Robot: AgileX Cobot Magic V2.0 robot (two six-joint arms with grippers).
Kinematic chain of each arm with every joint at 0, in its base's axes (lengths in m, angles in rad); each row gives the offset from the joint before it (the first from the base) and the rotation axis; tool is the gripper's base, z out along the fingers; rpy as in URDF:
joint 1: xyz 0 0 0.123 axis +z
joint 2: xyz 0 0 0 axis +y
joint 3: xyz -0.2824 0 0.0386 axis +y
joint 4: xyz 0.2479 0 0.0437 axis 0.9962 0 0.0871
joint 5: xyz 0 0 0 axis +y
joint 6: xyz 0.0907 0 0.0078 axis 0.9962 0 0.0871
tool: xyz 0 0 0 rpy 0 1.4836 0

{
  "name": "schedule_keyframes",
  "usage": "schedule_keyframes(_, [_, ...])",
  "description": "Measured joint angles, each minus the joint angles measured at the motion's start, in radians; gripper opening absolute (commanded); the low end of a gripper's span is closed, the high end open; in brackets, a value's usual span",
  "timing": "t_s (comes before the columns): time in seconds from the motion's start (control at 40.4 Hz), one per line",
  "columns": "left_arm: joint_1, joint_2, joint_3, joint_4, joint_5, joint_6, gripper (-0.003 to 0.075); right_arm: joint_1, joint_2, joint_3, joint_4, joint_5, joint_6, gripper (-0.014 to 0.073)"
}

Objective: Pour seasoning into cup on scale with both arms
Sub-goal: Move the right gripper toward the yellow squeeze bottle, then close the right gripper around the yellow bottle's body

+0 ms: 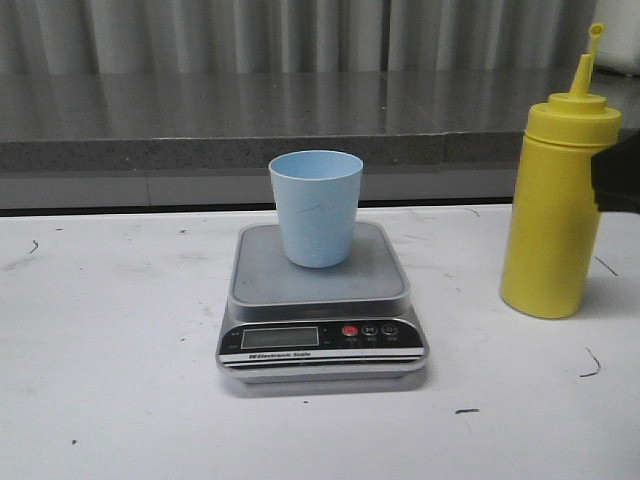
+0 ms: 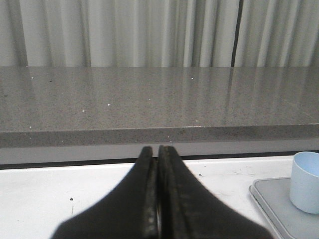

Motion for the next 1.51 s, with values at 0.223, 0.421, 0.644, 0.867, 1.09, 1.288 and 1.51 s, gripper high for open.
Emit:
schedule_keyframes(0.223, [0.000,0.000,0.000,0.000,0.000,0.000,-0.0020,0.000,0.217,0.005,-0.006,-0.207,0.051,0.0643])
schedule_keyframes(0.421, [0.000,0.000,0.000,0.000,0.000,0.000,-0.0020,0.000,0.397,0.003,-0.031,-0.383,0.097,0.0643])
schedule_keyframes(0.644, [0.000,0.000,0.000,-0.002,0.000,0.000,-0.0020,0.000,0.552,-0.040,-0.045,-0.514,0.140,0.0643])
schedule_keyframes(0.867, [0.000,0.000,0.000,-0.002,0.000,0.000,-0.0020,0.000,0.627,-0.105,-0.045,-0.547,0.140,0.0643])
schedule_keyframes(1.09, [0.000,0.000,0.000,-0.002,0.000,0.000,-0.0020,0.000,0.699,-0.170,-0.042,-0.547,0.140,0.0643])
schedule_keyframes(1.288, [0.000,0.000,0.000,-0.002,-0.002,0.000,-0.0020,0.000,0.767,-0.191,-0.012,-0.600,0.141,0.0643])
schedule_keyframes(1.51, [0.000,0.000,0.000,-0.002,-0.002,0.000,-0.0020,0.000,0.789,-0.193,-0.010,-0.614,0.141,0.0433])
